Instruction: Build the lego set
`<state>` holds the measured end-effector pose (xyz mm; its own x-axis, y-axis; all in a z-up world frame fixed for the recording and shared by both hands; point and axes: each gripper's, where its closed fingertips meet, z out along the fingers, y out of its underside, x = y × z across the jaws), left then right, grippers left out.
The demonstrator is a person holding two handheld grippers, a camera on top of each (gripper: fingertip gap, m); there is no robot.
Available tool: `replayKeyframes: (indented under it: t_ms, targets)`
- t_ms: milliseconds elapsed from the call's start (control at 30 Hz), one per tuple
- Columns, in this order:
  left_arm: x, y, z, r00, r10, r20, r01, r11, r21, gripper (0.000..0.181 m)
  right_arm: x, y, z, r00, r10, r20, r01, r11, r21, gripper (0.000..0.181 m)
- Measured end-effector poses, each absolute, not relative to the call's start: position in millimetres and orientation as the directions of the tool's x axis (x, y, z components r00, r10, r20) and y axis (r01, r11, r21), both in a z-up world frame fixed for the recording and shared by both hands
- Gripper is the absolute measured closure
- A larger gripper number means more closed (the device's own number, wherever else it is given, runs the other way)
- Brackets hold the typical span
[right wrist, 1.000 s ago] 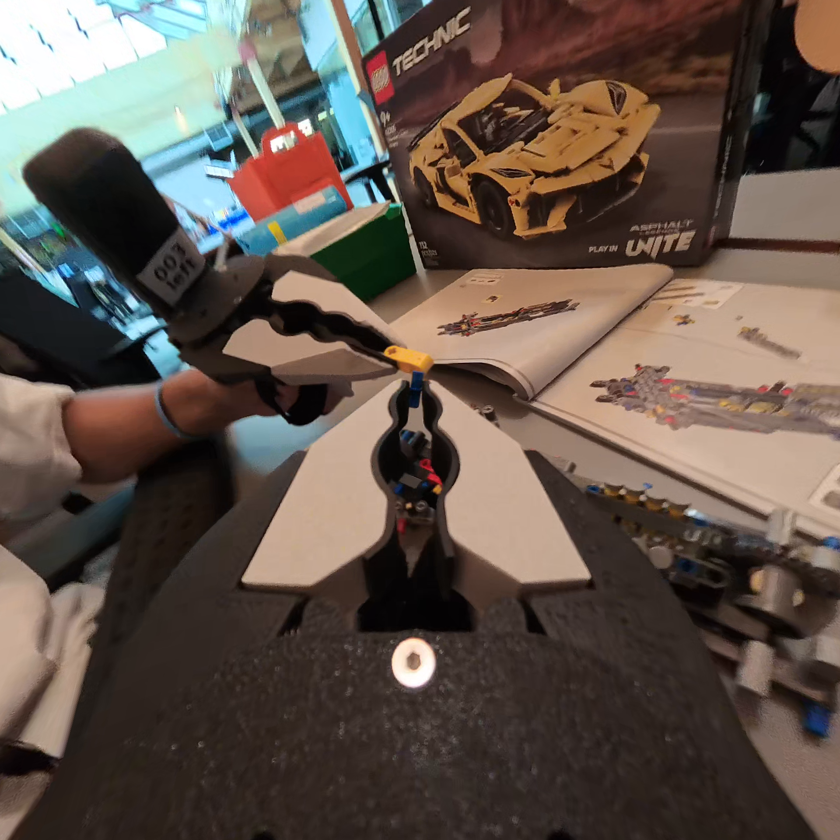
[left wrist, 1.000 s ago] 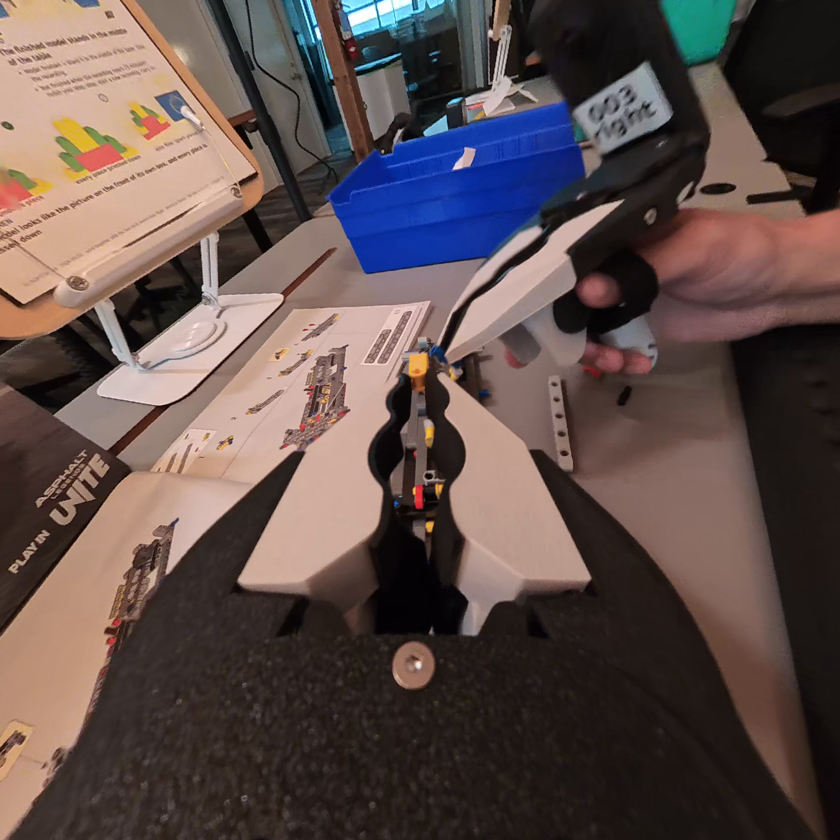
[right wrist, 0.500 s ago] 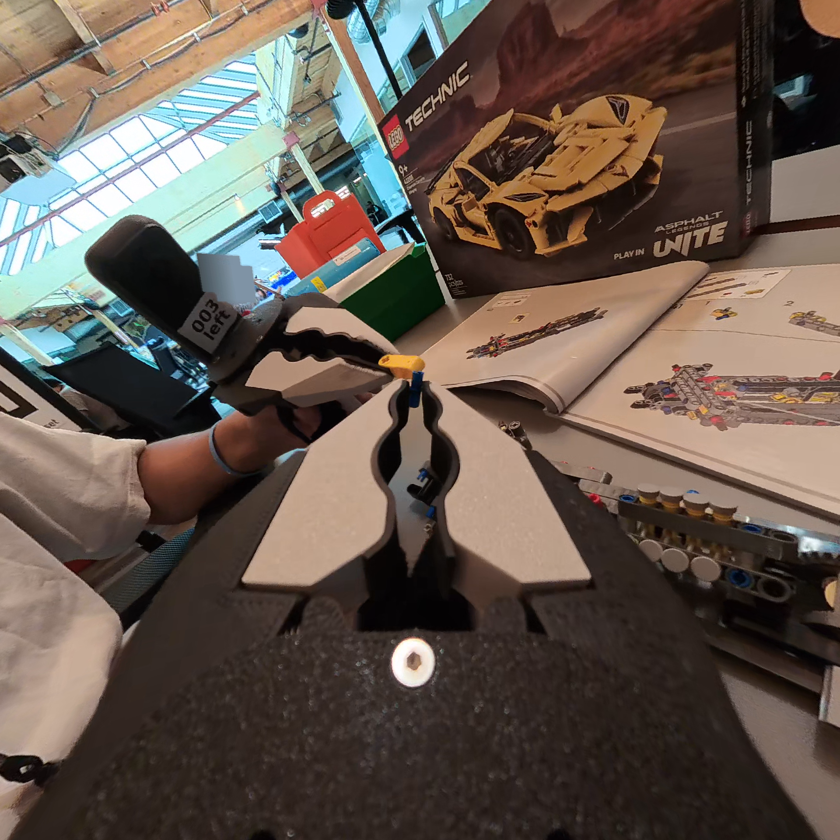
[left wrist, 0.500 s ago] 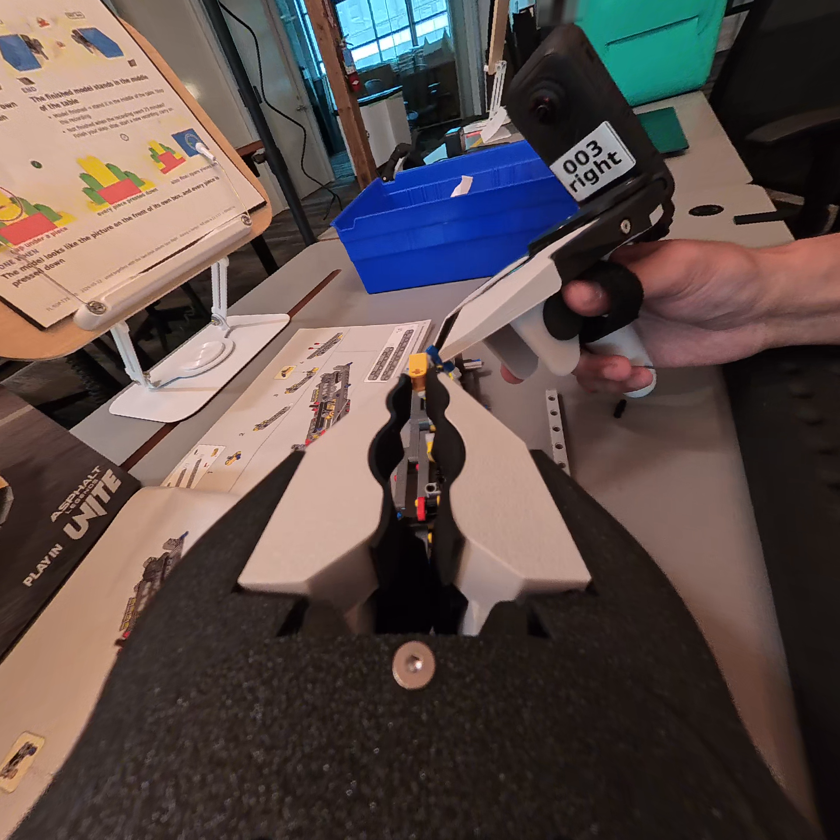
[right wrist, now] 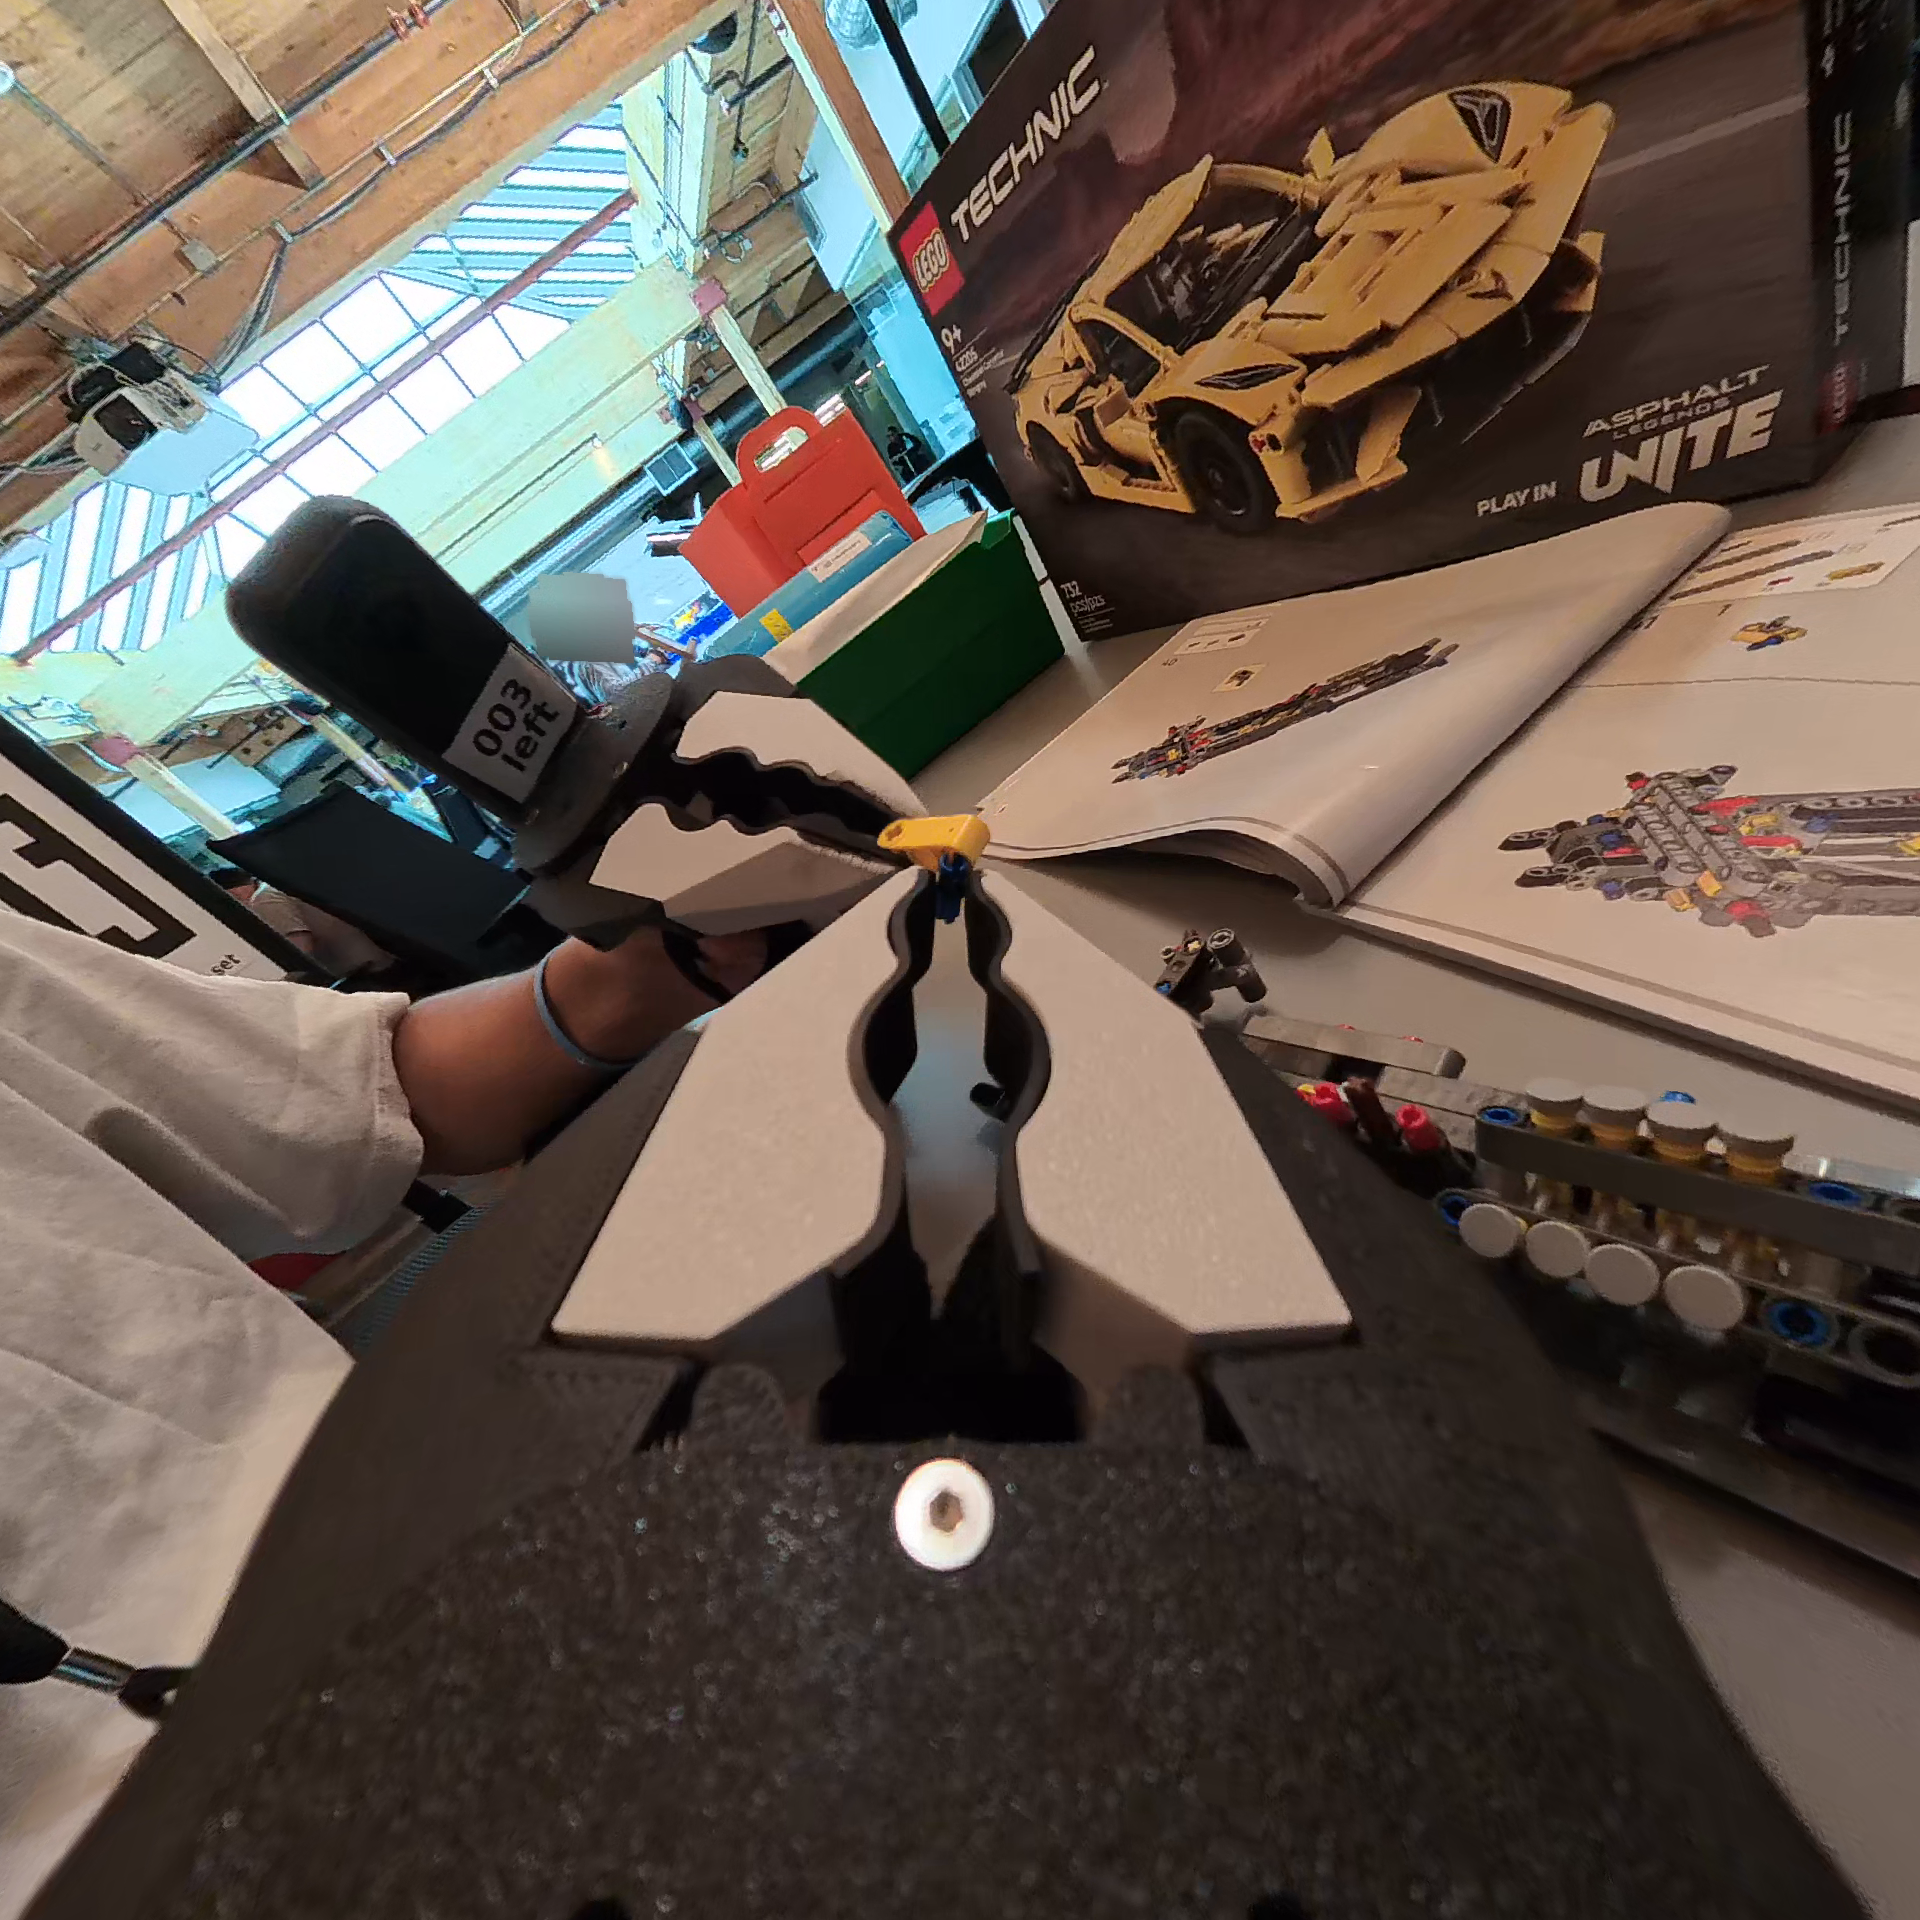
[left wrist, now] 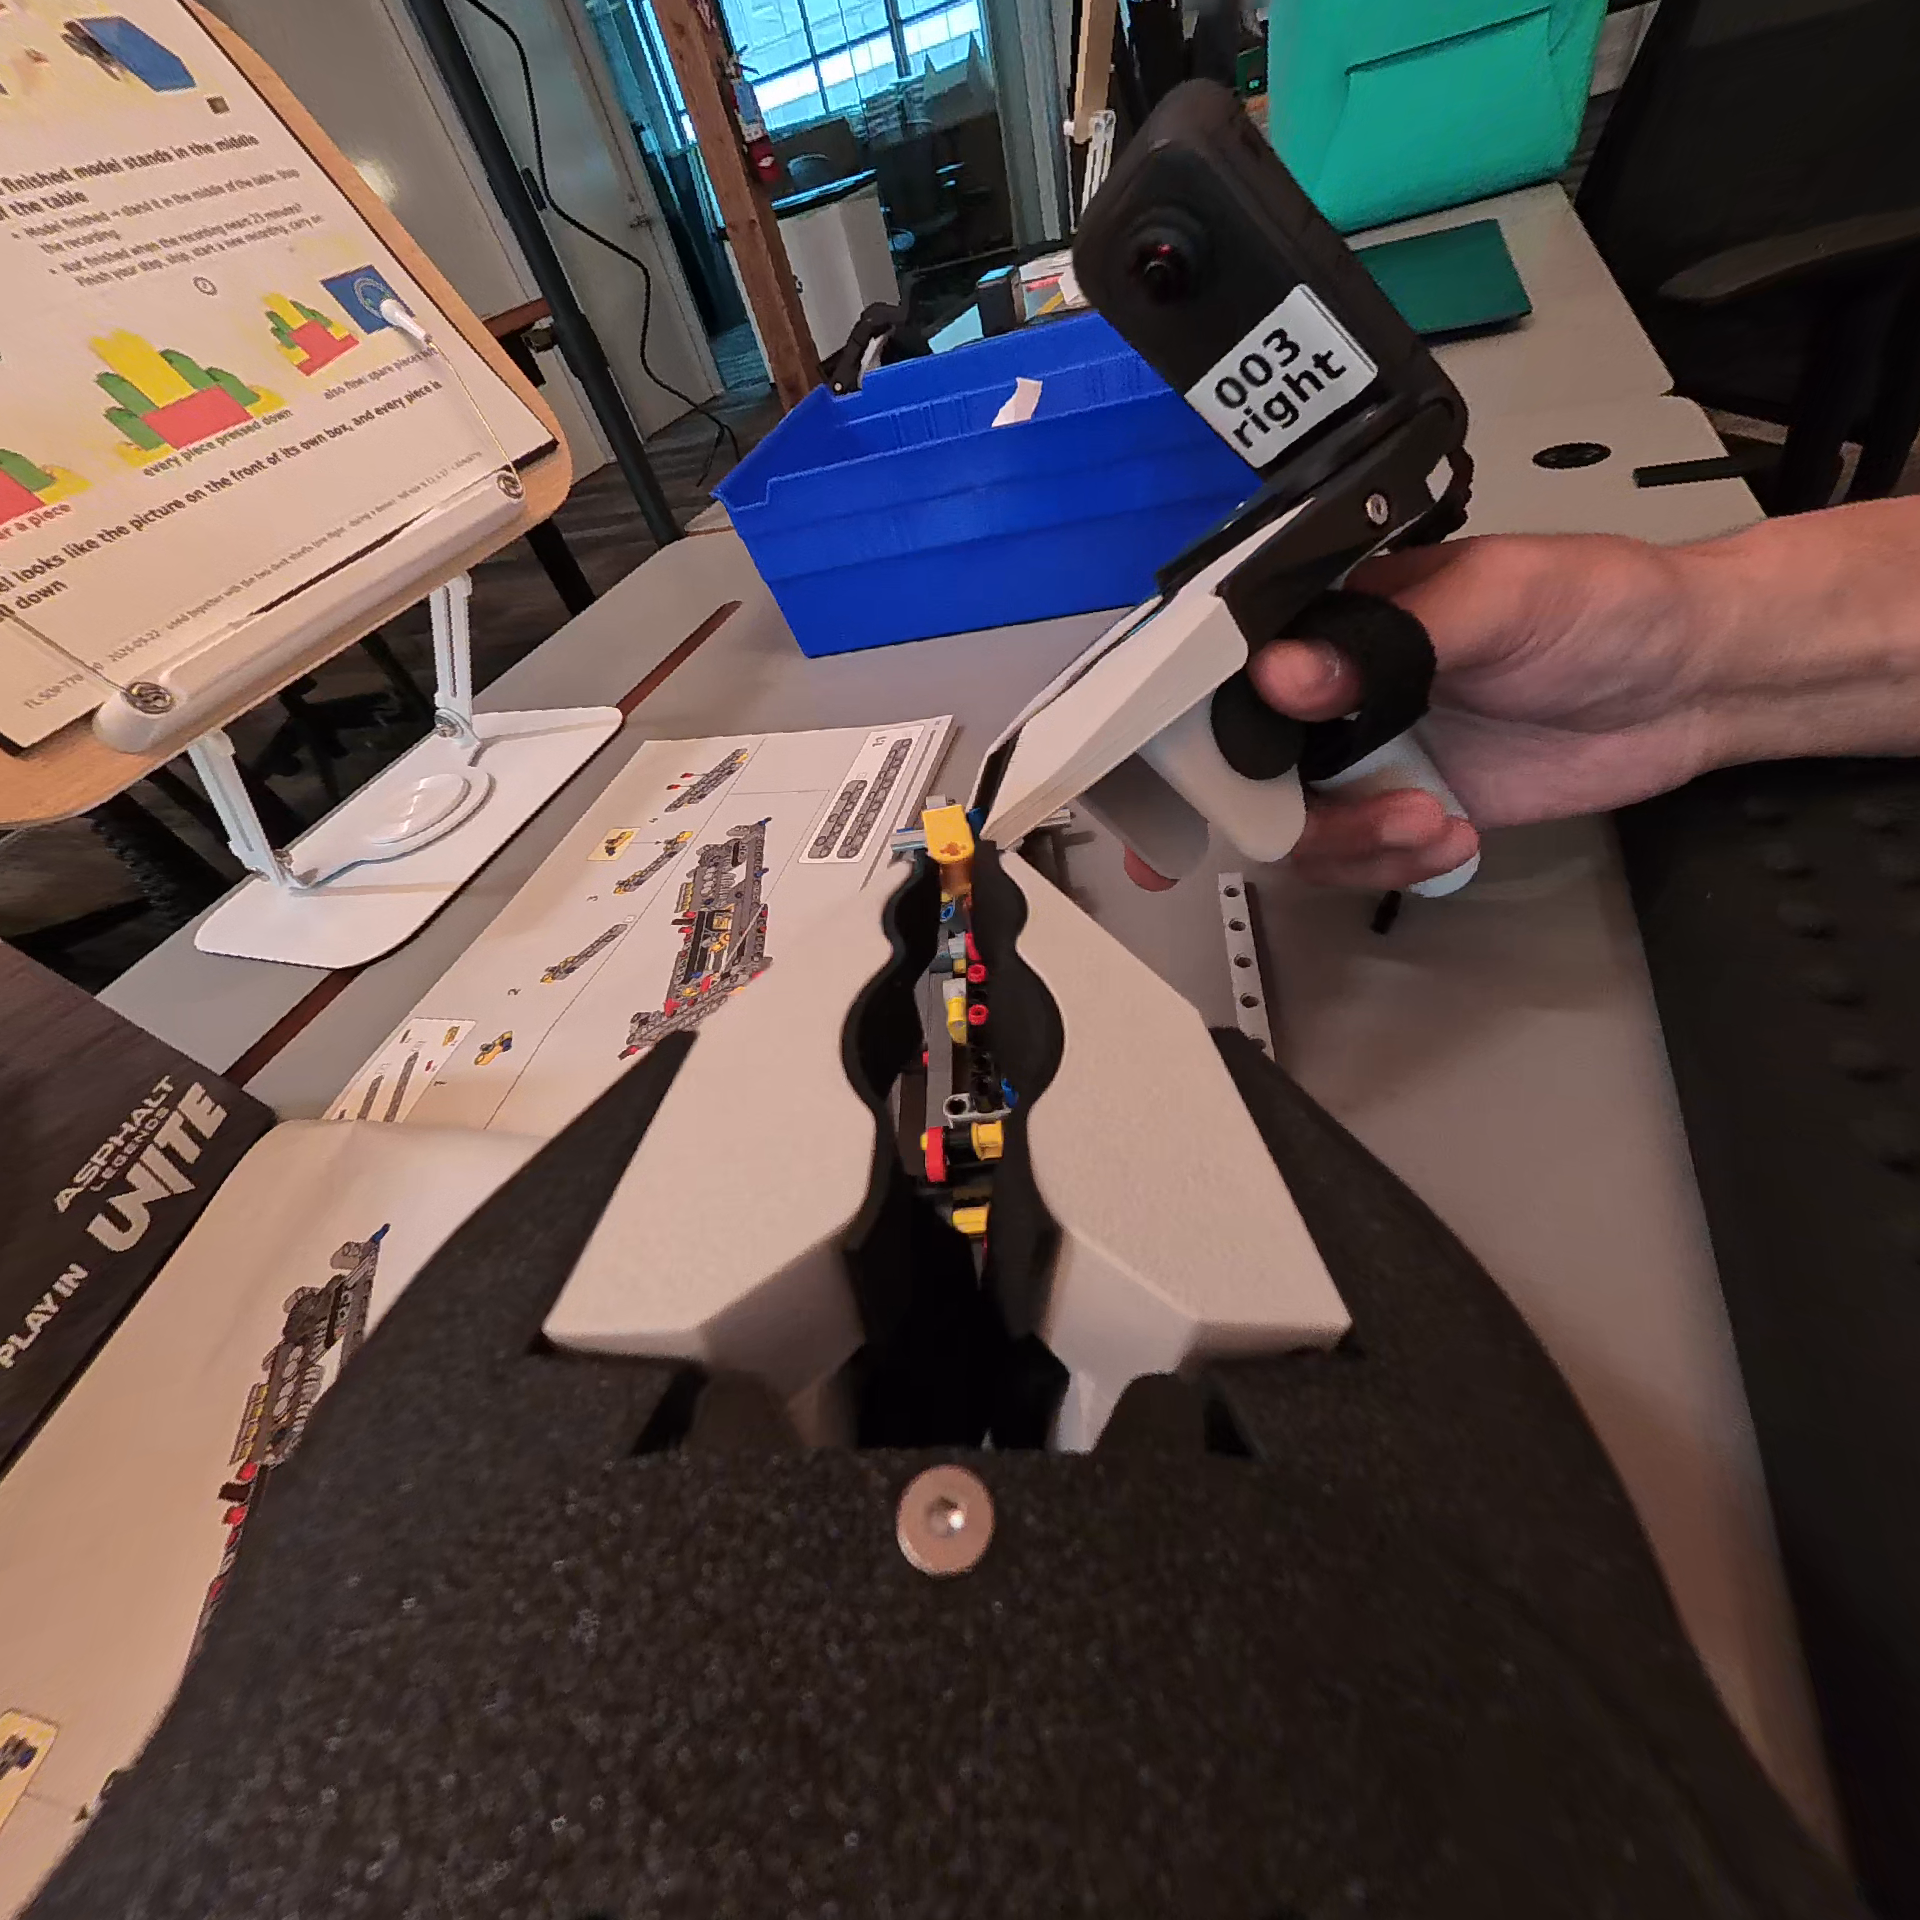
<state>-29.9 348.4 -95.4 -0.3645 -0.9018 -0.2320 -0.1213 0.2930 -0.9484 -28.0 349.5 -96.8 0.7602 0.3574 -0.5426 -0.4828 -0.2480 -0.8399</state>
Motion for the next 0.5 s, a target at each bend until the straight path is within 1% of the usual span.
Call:
replayKeyframes:
  t_ms: [133, 233, 300, 367, 500]
  targets:
    - [-30, 345, -100, -0.381, -0.894, -0.236, -0.132, 0.305, -0.943, 0.177, -28, 347, -99, 0.723, 0.362, -0.589, -0.519, -0.279, -0.808, 0.177]
    - [-30, 345, -101, -0.380, -0.889, -0.255, -0.130, 0.324, -0.937, 0.177, -28, 347, -99, 0.716, 0.365, -0.595, -0.522, -0.285, -0.804, 0.177]
    - [-30, 346, -101, -0.373, -0.891, -0.260, -0.134, 0.329, -0.935, 0.177, -27, 345, -101, 0.740, 0.363, -0.567, -0.487, -0.293, -0.823, 0.177]
    - [-28, 351, -102, -0.351, -0.897, -0.268, -0.148, 0.335, -0.930, 0.177, -18, 340, -102, 0.796, 0.343, -0.499, -0.420, -0.280, -0.863, 0.177]
    - [-29, 347, -105, -0.373, -0.890, -0.263, -0.153, 0.339, -0.928, 0.178, -14, 331, -86, 0.821, 0.403, -0.405, -0.372, -0.160, -0.914, 0.177]
